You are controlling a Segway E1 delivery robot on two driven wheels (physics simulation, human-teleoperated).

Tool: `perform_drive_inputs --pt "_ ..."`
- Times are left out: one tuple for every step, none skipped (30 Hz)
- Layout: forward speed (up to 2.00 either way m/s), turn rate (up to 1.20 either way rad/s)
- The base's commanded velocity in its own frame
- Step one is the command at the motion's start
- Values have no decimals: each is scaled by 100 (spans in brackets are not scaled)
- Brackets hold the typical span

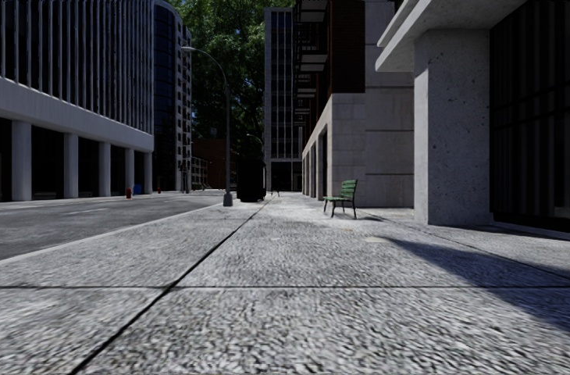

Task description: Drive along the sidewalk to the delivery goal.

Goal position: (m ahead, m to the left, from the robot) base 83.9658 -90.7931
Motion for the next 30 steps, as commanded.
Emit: perform_drive_inputs --pt "200 0" --pt "200 0" --pt "200 0" --pt "200 0" --pt "200 0" --pt "200 0" --pt "200 0" --pt "200 0" --pt "200 0" --pt "200 0" --pt "200 0" --pt "200 0" --pt "200 0" --pt "200 0" --pt "200 0" --pt "200 0" --pt "200 0" --pt "200 0" --pt "200 0" --pt "200 0" --pt "200 0" --pt "200 0" --pt "200 0" --pt "200 0" --pt "200 0" --pt "200 0" --pt "200 0" --pt "200 0" --pt "200 0" --pt "200 0"
